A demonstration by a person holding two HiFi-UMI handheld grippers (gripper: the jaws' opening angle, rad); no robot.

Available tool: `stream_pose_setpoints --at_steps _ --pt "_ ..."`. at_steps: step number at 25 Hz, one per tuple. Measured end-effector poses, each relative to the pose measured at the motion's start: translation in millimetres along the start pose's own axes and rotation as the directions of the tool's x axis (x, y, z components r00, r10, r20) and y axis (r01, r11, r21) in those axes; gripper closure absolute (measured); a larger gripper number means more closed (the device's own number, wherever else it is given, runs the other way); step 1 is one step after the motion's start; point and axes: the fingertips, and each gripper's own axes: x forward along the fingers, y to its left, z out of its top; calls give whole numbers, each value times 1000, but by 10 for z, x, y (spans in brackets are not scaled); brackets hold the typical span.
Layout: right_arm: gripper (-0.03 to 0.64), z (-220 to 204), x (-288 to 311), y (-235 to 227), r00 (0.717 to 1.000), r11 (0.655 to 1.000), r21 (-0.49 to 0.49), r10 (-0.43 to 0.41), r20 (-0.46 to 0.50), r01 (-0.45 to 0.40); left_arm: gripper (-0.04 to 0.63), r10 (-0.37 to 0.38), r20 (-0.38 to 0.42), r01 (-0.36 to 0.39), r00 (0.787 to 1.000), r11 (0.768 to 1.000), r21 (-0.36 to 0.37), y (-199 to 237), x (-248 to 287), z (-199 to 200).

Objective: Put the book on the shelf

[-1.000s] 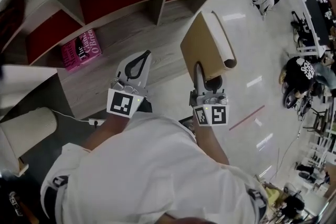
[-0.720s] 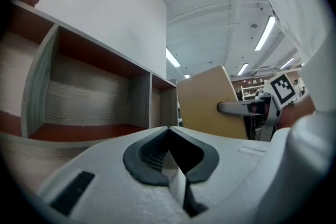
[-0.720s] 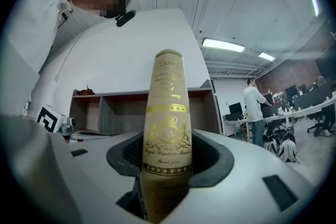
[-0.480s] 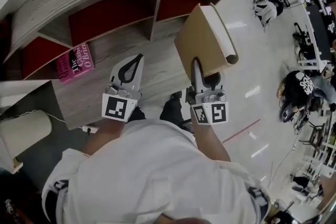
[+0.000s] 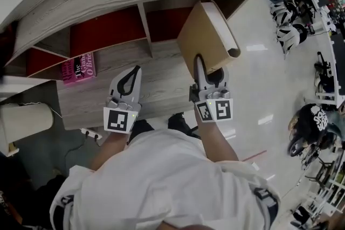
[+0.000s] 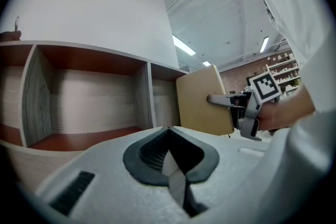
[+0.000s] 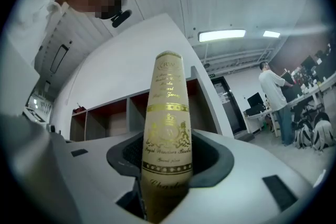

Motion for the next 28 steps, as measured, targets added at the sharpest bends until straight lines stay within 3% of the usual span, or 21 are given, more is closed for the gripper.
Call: stream_pose_setpoints --at_steps 9,20,25,28 --pt "407 -5 590 -228 999 998 55 3 44 -5 583 69 -2 -69 998 998 -3 98 61 -84" --pt "407 -206 960 -491 997 993 99 -62 55 57 583 118 -58 -119 991 993 -15 93 -108 -327" --pt "407 -222 994 -610 994 994 76 -86 60 82 583 131 -78 -134 988 991 -24 57 -193 -399" --pt "407 -243 1044 -646 993 994 62 -97 66 93 583 124 -49 -125 991 992 -15 50 -159 -356"
